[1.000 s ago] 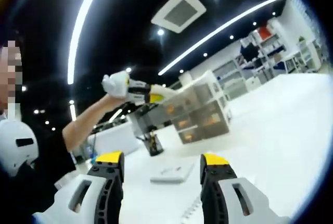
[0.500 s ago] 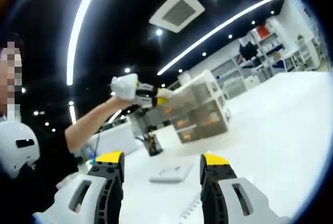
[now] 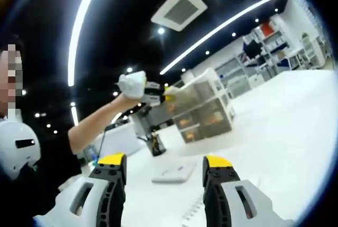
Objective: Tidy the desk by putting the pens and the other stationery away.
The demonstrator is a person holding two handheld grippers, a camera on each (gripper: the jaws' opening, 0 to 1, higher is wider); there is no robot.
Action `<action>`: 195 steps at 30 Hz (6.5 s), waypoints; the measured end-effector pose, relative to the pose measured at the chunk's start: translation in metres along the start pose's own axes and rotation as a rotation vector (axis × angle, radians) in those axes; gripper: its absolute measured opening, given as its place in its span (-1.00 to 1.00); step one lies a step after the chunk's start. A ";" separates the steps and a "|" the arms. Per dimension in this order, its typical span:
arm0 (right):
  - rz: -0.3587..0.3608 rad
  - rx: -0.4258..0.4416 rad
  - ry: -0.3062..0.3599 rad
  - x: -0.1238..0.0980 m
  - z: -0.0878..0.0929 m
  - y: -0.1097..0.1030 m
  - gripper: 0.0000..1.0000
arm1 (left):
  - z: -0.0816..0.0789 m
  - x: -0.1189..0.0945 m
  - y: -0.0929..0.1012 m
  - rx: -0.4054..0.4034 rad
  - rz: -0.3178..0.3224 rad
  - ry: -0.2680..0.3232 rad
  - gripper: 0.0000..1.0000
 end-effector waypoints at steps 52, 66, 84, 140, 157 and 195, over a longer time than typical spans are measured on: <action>-0.039 0.011 -0.026 0.015 0.012 -0.022 0.10 | 0.003 -0.096 0.014 -0.581 -0.064 0.564 -0.06; -0.056 -0.007 -0.054 0.026 0.015 -0.031 0.10 | 0.018 -0.135 0.073 -0.665 -0.083 0.705 0.01; -0.031 -0.066 -0.090 0.032 0.017 -0.037 0.15 | 0.076 -0.167 0.171 -0.896 -0.077 0.796 0.09; -0.036 -0.337 -0.320 0.043 0.040 -0.045 0.26 | 0.157 -0.201 0.300 -1.164 -0.073 0.656 0.34; -0.058 -0.433 -0.379 0.048 0.045 -0.056 0.27 | 0.151 -0.198 0.306 -1.148 -0.040 0.634 0.34; -0.111 -0.486 -0.385 0.096 0.087 -0.109 0.17 | 0.141 -0.200 0.316 -1.123 -0.019 0.595 0.31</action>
Point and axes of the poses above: the point that each gripper's makers call its tool centre point, and the gripper's own axes: x roughly forward along the fingers, y roughly to its right, z roughly out of its underside, the point moved 6 cm from there along -x, roughly backward along the fingers, and after that the axes turned 9 degrees about z, right-handed, at the moved point
